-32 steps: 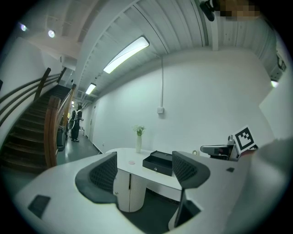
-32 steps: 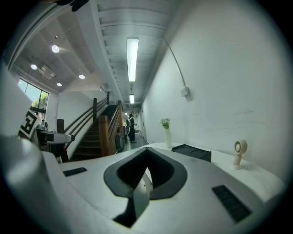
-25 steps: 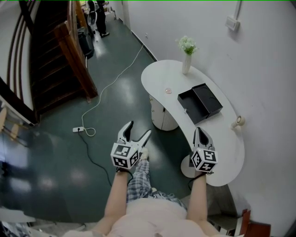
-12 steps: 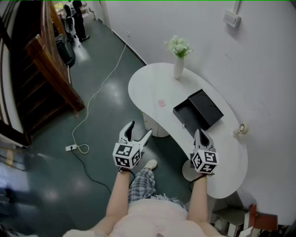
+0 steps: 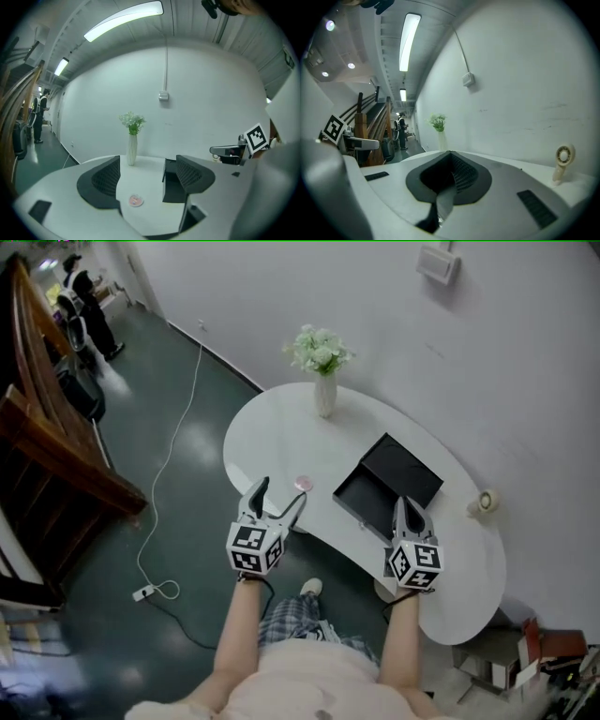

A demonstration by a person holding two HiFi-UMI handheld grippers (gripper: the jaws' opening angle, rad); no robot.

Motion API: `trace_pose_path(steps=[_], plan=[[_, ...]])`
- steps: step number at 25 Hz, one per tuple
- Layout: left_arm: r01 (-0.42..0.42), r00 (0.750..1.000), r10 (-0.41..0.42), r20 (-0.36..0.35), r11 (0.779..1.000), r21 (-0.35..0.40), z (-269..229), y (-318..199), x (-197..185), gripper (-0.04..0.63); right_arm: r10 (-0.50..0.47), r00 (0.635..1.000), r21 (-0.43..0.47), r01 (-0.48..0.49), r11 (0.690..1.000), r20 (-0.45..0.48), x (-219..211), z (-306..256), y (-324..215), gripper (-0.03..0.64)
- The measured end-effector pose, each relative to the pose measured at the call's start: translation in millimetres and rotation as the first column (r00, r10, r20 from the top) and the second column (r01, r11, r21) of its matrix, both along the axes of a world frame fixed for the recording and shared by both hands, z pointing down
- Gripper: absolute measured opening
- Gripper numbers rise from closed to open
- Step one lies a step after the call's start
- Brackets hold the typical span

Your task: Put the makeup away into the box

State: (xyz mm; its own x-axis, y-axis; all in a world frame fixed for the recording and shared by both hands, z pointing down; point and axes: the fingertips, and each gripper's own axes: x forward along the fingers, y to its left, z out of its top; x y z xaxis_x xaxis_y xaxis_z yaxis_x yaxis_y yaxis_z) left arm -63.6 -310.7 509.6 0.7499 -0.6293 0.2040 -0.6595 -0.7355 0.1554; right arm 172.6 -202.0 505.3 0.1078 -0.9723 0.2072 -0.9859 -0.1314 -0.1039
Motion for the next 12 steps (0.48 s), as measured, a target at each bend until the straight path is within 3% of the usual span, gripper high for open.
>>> trace_pose_path(steps=[5, 12], plan=[[-0.103, 0.995, 0.103, 0.006, 0.995, 0.002, 2, -38, 39, 0.360, 0.102, 0.995, 0.000, -0.102, 0.995, 0.001, 24, -1, -9, 0.017], [-0.192, 0.981, 0.192, 0.009, 0.981, -0.017, 7, -51, 77, 0.360, 0.211, 0.977, 0.003, -0.211, 0.978, 0.040, 50, -2, 7, 0.015]])
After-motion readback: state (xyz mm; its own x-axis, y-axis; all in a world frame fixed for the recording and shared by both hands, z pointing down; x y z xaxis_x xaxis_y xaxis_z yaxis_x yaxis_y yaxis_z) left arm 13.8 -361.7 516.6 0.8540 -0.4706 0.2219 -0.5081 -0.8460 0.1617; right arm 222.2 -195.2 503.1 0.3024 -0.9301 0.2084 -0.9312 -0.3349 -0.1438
